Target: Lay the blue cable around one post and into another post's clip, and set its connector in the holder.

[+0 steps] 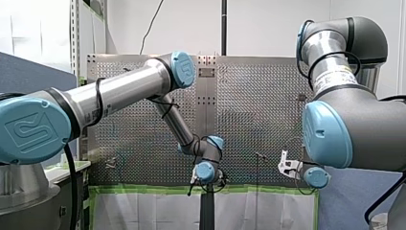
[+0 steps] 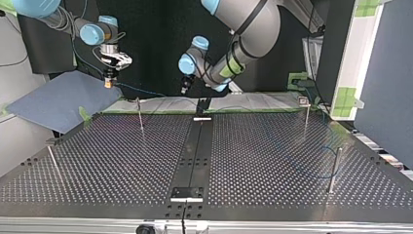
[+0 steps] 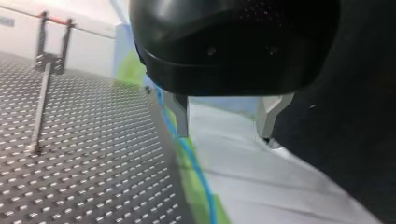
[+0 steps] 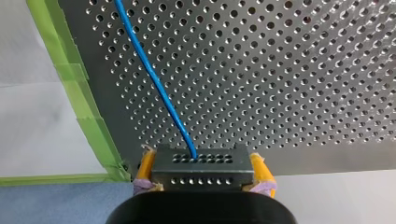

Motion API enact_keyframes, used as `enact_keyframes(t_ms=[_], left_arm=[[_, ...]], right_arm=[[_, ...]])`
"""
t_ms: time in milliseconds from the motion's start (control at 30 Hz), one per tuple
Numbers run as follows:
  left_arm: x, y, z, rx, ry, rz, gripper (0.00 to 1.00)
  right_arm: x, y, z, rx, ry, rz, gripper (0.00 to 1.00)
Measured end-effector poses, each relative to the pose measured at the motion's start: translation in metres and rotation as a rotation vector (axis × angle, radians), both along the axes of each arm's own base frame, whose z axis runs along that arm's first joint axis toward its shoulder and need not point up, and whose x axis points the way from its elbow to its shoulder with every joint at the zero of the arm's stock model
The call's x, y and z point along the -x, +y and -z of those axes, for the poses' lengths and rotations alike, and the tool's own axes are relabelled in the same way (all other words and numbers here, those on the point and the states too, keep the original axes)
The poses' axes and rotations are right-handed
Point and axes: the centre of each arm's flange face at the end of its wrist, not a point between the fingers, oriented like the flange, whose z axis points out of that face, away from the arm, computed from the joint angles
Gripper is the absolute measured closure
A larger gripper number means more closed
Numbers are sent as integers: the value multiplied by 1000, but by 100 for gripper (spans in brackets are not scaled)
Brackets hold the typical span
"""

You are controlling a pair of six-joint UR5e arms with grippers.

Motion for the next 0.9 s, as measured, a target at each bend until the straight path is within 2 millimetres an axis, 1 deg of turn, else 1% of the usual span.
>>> enact_keyframes(t_ms=[133, 300, 333, 467, 667, 767, 900], left_arm=[[5, 0, 2, -1, 22, 7, 29], [5, -3, 5, 42, 24, 4, 29], [4, -4, 6, 52, 24, 3, 27], [1, -7, 16, 86, 25, -9, 27], [-4, -8, 36, 91, 36, -34, 27], [-11, -9, 40, 103, 30, -49, 27], [-27, -12, 33, 135, 2, -72, 27]], right_arm=[[0, 0, 0, 0, 1, -1, 100], [-1, 0, 0, 0, 3, -2, 100], [-1, 0, 0, -1, 3, -2, 100], [-1, 0, 0, 0, 3, -2, 100], [-1, 0, 0, 0, 3, -3, 100], [-1, 1, 0, 1, 4, -3, 100], [-1, 0, 0, 0, 5, -3, 100]])
